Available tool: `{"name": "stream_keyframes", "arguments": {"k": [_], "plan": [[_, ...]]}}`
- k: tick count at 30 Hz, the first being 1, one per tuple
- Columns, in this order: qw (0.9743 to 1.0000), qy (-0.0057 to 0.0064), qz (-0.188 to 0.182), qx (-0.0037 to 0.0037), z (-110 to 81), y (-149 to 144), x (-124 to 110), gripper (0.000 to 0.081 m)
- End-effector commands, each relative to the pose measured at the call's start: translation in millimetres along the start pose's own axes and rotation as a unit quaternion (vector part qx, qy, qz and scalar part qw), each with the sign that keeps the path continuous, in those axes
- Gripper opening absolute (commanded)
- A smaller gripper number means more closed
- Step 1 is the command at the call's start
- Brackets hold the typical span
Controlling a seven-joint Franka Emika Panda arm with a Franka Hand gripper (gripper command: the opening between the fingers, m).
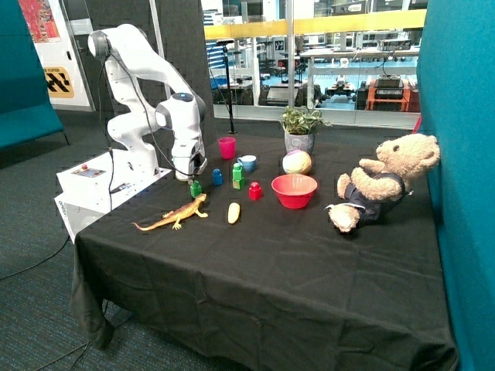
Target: Stack green blocks
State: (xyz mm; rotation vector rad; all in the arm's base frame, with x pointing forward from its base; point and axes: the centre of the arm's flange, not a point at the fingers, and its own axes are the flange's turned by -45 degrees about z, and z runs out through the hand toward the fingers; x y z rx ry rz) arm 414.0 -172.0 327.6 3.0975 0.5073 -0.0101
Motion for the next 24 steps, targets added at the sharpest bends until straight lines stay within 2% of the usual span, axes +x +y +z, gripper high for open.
{"name": "stream_keyframes", "arguments": {"k": [1, 9, 15, 24], "plan": [[1.0000, 0.0034, -0.002, 0.00086, 8.6, -5, -4, 0.0461], [1.0000, 0.0034, -0.008, 0.00083, 11.4, -14, -3, 0.0451], [0.9999, 0.0034, -0.009, 0.00083, 11.1, -17, -2, 0.0414], [1.0000, 0.0034, -0.004, 0.00085, 11.2, -13, -4, 0.0442]]}}
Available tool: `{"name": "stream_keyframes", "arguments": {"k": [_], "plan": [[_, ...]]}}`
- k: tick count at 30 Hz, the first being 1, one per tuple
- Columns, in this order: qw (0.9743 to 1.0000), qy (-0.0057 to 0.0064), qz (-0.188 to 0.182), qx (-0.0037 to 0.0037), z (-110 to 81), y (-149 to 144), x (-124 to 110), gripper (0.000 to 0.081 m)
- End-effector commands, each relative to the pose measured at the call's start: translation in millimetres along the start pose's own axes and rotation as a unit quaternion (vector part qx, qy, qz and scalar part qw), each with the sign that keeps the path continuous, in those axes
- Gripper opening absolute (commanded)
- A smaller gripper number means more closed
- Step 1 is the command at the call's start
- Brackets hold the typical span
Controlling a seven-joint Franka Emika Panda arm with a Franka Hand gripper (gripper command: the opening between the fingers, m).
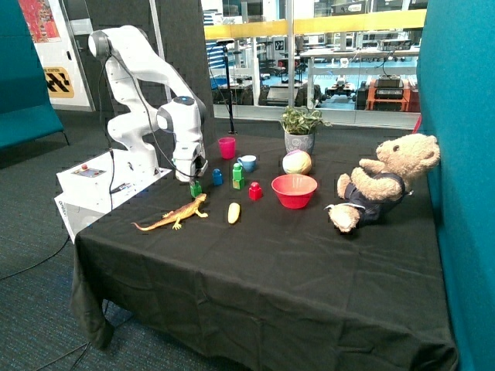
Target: Stack green blocks
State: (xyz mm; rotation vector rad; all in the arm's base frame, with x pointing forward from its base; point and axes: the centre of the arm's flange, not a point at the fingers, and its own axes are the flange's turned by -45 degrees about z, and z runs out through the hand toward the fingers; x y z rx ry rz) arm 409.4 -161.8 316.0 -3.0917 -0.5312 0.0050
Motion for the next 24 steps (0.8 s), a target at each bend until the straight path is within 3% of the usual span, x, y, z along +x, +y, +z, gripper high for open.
{"name": "stream_keyframes", "arguments": {"k": [1, 8, 18, 23, 24], "plan": [[1.0000, 0.0012, 0.004, -0.00252, -0.4, -0.8, -3.2, 0.0444], [1.0000, 0.0012, 0.009, -0.00251, 0.5, 4.0, -5.3, 0.0411], [0.9999, 0.0012, 0.011, -0.00251, 0.7, 7.4, -2.2, 0.0431], [1.0000, 0.0012, 0.009, -0.00251, 1.4, 6.7, -1.0, 0.0406], [1.0000, 0.0012, 0.008, -0.00251, 1.6, 6.6, -0.8, 0.0365]]}}
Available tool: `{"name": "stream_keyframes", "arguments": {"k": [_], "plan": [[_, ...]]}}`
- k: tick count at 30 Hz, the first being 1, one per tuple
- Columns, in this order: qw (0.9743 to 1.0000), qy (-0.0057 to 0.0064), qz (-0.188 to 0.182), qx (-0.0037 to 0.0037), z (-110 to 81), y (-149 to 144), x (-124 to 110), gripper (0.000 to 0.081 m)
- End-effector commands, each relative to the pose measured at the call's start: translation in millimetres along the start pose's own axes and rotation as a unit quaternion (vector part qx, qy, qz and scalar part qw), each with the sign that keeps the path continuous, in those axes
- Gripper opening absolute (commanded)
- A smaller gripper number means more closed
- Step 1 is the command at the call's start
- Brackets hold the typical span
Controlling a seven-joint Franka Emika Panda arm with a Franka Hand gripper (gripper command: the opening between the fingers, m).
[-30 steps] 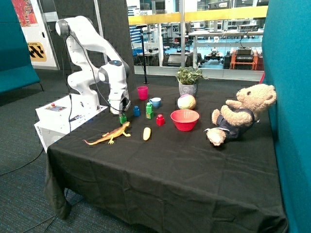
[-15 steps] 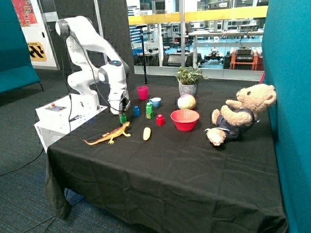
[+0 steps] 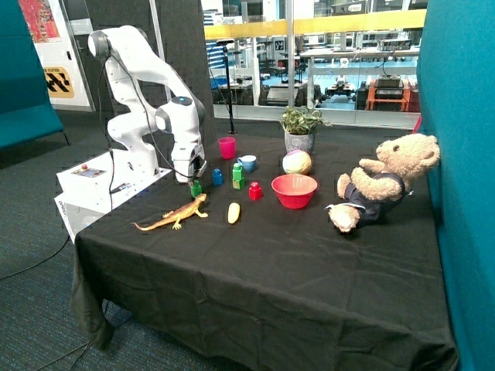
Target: Stack green blocks
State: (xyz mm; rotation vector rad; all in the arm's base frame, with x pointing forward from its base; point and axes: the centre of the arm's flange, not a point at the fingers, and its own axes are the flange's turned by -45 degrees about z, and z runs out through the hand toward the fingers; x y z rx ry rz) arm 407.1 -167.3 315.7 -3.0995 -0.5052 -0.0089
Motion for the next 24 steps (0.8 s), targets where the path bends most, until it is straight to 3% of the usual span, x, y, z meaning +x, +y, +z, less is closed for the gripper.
{"name": "stream_keyframes", "arguments": {"k": [1, 5, 15, 24], "plan": [[1.0000, -0.0029, 0.000, -0.00011, 1.6, 1.9, 3.5, 0.0335], [1.0000, -0.0029, 0.000, -0.00012, 2.7, 2.3, 4.2, 0.0307], [1.0000, -0.0029, 0.004, -0.00013, 4.8, 5.7, 4.2, 0.0334], [1.0000, -0.0029, 0.006, -0.00013, 7.0, 6.5, 2.0, 0.0251]]}}
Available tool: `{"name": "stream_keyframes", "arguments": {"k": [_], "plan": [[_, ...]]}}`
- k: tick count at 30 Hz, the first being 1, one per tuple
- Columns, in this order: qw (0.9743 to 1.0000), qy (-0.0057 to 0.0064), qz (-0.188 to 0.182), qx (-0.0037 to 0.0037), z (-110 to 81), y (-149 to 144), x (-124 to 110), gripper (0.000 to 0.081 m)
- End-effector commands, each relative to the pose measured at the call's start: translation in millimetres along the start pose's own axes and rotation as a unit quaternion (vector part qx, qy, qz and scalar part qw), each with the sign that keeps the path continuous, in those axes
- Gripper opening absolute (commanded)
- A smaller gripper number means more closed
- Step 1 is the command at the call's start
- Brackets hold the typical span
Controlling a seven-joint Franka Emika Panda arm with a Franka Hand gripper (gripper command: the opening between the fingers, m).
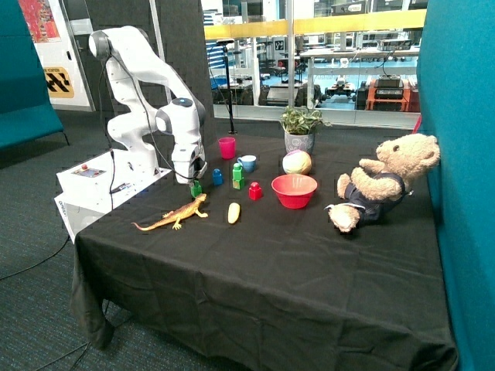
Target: Stack green blocks
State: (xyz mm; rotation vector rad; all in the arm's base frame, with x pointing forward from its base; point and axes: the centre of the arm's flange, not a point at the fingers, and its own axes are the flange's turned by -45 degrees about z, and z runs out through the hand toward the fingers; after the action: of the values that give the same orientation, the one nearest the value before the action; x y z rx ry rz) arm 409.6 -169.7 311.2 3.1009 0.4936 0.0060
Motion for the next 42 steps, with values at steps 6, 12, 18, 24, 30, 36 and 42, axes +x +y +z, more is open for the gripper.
{"name": "stream_keyframes", "arguments": {"k": [6, 12, 18, 24, 30, 36, 42], "plan": [[1.0000, -0.0018, 0.001, 0.00114, 3.0, 3, 1, 0.0018], [1.0000, -0.0018, 0.000, 0.00114, 2.6, 2, 1, 0.0000], [1.0000, -0.0018, -0.002, 0.00114, 2.3, 1, 2, 0.0000], [1.0000, -0.0018, -0.005, 0.00115, -0.8, -1, 2, 0.0000], [0.9999, -0.0018, -0.013, 0.00116, -19.0, -2, 10, 0.0000], [0.9999, -0.0018, -0.015, 0.00117, -32.2, -4, 15, 0.0000], [0.9999, -0.0017, -0.017, 0.00117, -40.2, -6, 18, 0.0000]]}}
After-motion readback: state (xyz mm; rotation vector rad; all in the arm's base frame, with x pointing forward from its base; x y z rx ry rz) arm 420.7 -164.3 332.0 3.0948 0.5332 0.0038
